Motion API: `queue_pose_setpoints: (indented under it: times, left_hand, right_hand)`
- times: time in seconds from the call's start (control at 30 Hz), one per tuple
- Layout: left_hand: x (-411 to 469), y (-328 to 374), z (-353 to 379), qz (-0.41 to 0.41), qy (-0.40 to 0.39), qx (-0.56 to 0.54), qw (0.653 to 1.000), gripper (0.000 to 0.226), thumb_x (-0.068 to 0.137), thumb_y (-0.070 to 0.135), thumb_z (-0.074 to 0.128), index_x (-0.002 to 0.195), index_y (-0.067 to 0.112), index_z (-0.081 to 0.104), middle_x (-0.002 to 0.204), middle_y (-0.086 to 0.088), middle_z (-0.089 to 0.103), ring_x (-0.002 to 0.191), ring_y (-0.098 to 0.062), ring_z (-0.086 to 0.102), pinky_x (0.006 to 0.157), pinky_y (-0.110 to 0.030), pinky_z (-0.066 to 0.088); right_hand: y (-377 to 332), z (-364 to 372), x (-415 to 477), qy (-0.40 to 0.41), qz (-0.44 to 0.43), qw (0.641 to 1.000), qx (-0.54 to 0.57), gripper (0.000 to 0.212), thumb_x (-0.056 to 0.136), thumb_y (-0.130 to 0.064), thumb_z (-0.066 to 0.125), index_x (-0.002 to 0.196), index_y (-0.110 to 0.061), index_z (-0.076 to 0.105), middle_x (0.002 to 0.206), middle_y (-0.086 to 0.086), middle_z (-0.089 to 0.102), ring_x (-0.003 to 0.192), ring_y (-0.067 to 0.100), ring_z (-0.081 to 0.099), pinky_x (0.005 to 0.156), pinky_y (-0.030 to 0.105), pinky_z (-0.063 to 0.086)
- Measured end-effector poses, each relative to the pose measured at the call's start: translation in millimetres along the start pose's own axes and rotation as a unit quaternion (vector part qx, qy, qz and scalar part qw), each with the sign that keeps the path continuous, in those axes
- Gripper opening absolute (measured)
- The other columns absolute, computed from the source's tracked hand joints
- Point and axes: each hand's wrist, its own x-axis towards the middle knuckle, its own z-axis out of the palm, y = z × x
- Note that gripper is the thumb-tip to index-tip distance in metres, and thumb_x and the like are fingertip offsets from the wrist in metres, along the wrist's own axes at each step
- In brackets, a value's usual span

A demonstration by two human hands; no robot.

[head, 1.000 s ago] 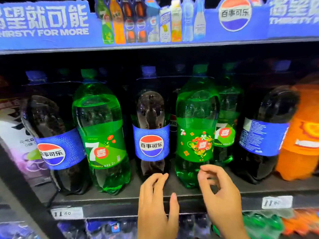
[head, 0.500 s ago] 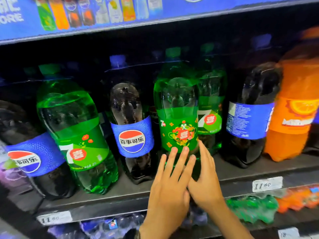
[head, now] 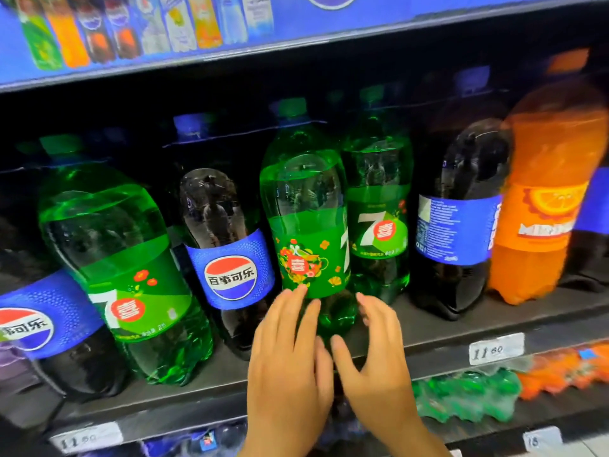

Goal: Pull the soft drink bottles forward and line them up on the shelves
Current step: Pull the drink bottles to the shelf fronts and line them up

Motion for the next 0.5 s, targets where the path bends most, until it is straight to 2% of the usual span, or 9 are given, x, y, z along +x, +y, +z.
queue_pose_setpoints:
  times: [0.07, 0.17, 0.23, 0.3, 0.37, 0.43, 0.5]
  left_hand:
    - [25.7, 6.0, -16.7, 0.003, 0.030, -0.021, 0.999, 0.045, 0.084, 0.014, 0.058, 0.127, 0.003, 0.058, 0.139, -0.011, 0.049, 0.131, -0.028, 0.043, 0.107, -0.044, 0.036]
    - [82.6, 12.6, -44.8, 0.025, 0.097, -0.018, 0.995, 0.048, 0.086, 0.016, 0.059, 0.132, 0.003, 0.052, 0.138, -0.014, 0.047, 0.131, -0.030, 0.041, 0.109, -0.042, 0.032]
    - [121.4, 16.5, -59.0, 0.039, 0.133, 0.014, 0.990, 0.053, 0.089, 0.025, 0.057, 0.135, 0.002, 0.047, 0.137, -0.018, 0.046, 0.127, -0.035, 0.041, 0.109, -0.042, 0.032]
    - [156.0, 19.3, -65.6, 0.031, 0.146, 0.060, 0.987, 0.059, 0.091, 0.039, 0.053, 0.137, 0.003, 0.044, 0.133, -0.022, 0.048, 0.120, -0.040, 0.044, 0.102, -0.044, 0.034]
    - [182.5, 22.0, -63.5, -0.011, 0.115, 0.113, 0.987, 0.070, 0.090, 0.057, 0.046, 0.136, 0.003, 0.043, 0.129, -0.027, 0.051, 0.115, -0.045, 0.048, 0.095, -0.048, 0.040]
    - [197.8, 21.6, -56.0, -0.038, 0.050, 0.144, 0.988, 0.087, 0.085, 0.071, 0.039, 0.145, 0.009, 0.031, 0.139, -0.025, 0.043, 0.121, -0.045, 0.044, 0.100, -0.049, 0.037]
    - [202.3, 16.1, -48.5, -0.015, 0.025, 0.154, 0.988, 0.094, 0.079, 0.075, 0.044, 0.148, 0.014, 0.026, 0.147, -0.019, 0.034, 0.126, -0.040, 0.040, 0.106, -0.046, 0.032]
  right_hand:
    - [0.7, -4.8, 15.6, 0.005, 0.033, 0.999, 0.014, 0.073, 0.083, -0.034, 0.066, 0.144, -0.017, 0.030, 0.143, -0.004, 0.034, 0.132, 0.017, 0.038, 0.105, 0.044, 0.039]
    - [-6.2, -1.8, 31.8, -0.013, 0.067, 0.998, 0.013, 0.081, 0.081, -0.057, 0.055, 0.147, -0.031, 0.017, 0.149, -0.017, 0.022, 0.138, 0.006, 0.026, 0.111, 0.037, 0.033]
    - [-10.7, 8.2, 31.6, -0.022, 0.075, 0.997, 0.005, 0.085, 0.079, -0.068, 0.049, 0.148, -0.035, 0.010, 0.150, -0.024, 0.014, 0.140, -0.003, 0.014, 0.114, 0.030, 0.026]
    - [-14.8, 20.7, 27.3, -0.033, 0.093, 0.995, -0.001, 0.095, 0.075, -0.074, 0.048, 0.148, -0.037, 0.001, 0.152, -0.025, 0.009, 0.139, -0.009, 0.005, 0.114, 0.025, 0.020]
    - [-16.3, 30.9, 24.8, -0.034, 0.110, 0.993, -0.008, 0.101, 0.072, -0.075, 0.052, 0.146, -0.040, -0.008, 0.152, -0.027, 0.004, 0.137, -0.012, 0.000, 0.112, 0.023, 0.017]
    - [-15.9, 35.3, 23.4, -0.023, 0.115, 0.993, -0.018, 0.103, 0.072, -0.074, 0.053, 0.146, -0.041, -0.012, 0.153, -0.026, 0.003, 0.136, -0.013, -0.001, 0.113, 0.024, 0.018]
    - [-16.8, 38.4, 21.6, -0.013, 0.119, 0.992, -0.032, 0.104, 0.072, -0.077, 0.049, 0.146, -0.040, -0.013, 0.154, -0.023, 0.003, 0.138, -0.010, 0.000, 0.114, 0.026, 0.019]
